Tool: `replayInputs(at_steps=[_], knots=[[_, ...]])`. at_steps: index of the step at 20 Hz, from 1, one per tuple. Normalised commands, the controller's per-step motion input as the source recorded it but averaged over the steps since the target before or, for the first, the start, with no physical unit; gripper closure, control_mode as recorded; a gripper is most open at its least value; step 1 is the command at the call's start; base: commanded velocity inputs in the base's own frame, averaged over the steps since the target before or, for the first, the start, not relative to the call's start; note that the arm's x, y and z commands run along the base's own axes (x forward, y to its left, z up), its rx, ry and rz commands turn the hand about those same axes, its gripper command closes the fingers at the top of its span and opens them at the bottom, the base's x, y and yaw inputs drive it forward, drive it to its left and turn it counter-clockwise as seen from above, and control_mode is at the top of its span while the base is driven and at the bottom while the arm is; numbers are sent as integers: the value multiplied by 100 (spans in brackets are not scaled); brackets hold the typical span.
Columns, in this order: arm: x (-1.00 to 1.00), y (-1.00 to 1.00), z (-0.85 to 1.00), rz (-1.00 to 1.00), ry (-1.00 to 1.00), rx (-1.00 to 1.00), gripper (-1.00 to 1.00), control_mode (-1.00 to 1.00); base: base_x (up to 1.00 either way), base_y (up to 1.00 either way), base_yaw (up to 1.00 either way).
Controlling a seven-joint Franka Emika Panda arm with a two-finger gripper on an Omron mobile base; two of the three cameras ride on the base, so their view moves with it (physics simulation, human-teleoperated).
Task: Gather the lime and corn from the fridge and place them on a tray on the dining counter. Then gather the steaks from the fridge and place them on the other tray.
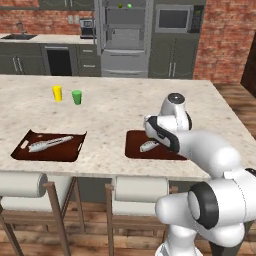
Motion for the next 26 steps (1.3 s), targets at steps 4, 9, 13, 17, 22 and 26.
replayInputs(at_steps=[4,9,13,17,22,26], knots=[[26,0,-30,0,1,0,100,-100,0,0,0],[27,0,-30,0,1,0,100,-100,0,0,0],[31,0,-29,0,2,0,100,-100,0,0,0],[28,0,-28,0,1,0,100,-100,0,0,0],[26,0,-34,0,1,0,100,-100,0,0,0],[24,0,-33,0,1,0,100,-100,0,0,0]])
